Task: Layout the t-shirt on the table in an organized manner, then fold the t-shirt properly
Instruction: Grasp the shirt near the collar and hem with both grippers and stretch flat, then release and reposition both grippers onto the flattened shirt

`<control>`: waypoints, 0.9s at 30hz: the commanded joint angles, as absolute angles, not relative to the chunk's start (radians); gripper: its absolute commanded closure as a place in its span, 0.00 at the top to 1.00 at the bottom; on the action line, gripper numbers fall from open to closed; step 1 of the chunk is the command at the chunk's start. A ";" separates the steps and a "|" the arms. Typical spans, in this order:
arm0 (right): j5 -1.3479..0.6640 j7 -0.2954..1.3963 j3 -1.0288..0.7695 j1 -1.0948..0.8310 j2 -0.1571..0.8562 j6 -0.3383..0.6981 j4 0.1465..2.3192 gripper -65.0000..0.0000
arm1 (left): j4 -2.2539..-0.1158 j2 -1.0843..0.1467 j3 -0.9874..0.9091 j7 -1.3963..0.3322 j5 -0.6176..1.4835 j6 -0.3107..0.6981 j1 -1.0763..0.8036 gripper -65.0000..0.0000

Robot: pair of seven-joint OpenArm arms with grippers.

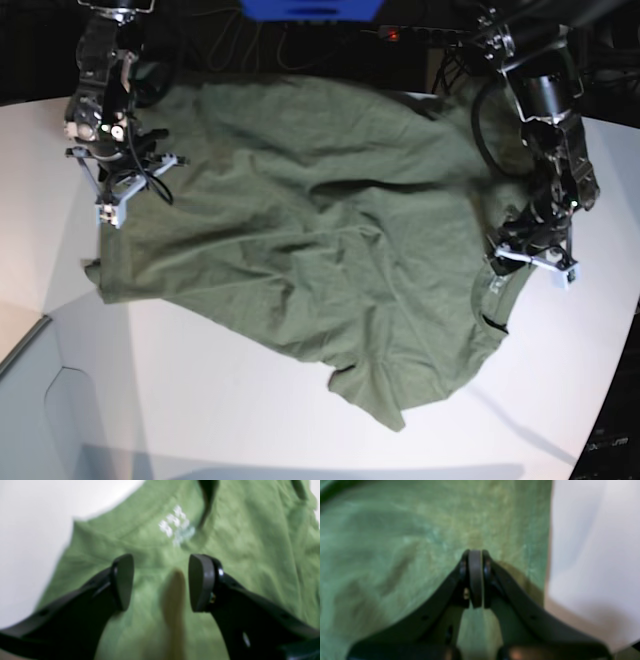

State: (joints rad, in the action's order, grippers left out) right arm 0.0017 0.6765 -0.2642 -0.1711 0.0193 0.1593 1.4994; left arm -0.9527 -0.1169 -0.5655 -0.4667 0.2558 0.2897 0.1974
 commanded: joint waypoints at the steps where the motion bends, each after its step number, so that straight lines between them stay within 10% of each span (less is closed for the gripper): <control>1: -0.001 0.661 -0.263 -0.147 0.022 0.156 1.488 0.00 | -0.934 -0.125 -0.561 -0.409 0.237 0.294 0.213 0.52; 13: -0.001 0.657 -0.262 0.147 0.134 0.156 1.075 0.00 | -0.710 -0.170 -0.570 -0.159 0.130 0.289 0.176 0.52; 27: -0.001 0.495 -0.065 0.472 0.186 0.153 0.754 0.00 | -1.020 -0.076 -0.753 -0.168 0.131 0.297 -0.028 0.52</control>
